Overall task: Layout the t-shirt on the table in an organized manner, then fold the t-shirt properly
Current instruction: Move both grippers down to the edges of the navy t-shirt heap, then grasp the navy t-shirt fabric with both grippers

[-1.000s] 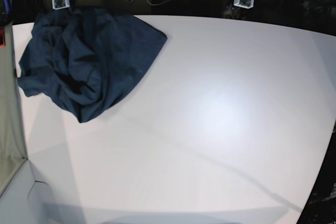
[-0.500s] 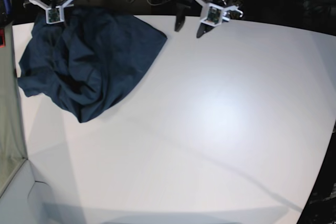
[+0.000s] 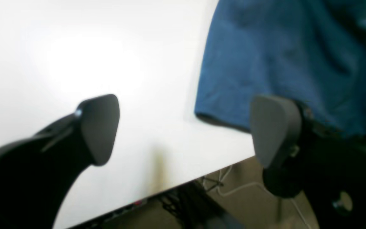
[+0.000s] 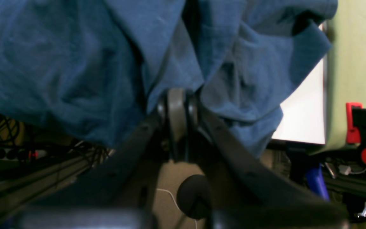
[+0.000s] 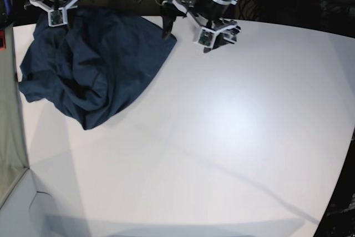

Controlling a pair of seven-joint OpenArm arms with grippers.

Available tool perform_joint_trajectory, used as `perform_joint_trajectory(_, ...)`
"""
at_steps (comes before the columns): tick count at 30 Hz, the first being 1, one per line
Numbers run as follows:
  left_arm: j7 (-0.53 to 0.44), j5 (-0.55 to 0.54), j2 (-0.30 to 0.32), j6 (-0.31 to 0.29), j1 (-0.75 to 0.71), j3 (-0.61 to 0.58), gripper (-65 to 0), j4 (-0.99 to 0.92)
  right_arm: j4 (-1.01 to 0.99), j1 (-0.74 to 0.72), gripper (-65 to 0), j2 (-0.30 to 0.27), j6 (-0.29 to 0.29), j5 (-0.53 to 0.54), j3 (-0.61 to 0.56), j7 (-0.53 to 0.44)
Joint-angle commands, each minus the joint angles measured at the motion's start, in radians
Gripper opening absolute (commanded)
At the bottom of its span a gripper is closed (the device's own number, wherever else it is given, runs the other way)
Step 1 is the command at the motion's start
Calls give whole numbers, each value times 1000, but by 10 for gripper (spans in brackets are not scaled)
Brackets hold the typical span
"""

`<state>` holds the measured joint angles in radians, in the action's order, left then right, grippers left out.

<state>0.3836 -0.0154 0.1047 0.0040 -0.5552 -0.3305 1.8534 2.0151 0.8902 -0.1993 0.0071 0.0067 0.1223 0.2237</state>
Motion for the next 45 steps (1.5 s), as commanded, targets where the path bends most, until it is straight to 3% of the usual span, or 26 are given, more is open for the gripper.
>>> perform_joint_trajectory(1,-28,-30,-4,-5,-1,-5,-17,1,16,10,-650,-6,0,-1,4,-24)
perform_joint_trajectory(9,-24,-254,5,-6,90,-5,-17,-133,16,10,-650,-7,0,-1,4,-24)
perform_joint_trajectory(15,-22,-262,13,-9,125,-37,-18,-176,14,10,-650,-7,0,-1,4,-22)
perform_joint_trajectory(21,-22,-268,83,0,175,-158,-19,-186,14,10,-650,-15,0,-1,4,-22)
perform_joint_trajectory(37,16,-260,85,-8,214,-173,-24,-249,14,10,-650,-21,0,-1,1,13)
perform_joint_trajectory(39,15,-260,85,-9,223,-173,-66,-265,14,10,-650,-21,0,-1,1,13)
perform_joint_trajectory(41,15,-262,85,-9,235,-173,-153,-285,14,11,-650,-19,0,-1,0,13)
perform_joint_trajectory(45,18,-268,79,-3,258,-172,-431,-323,14,11,-650,-18,0,-1,0,13)
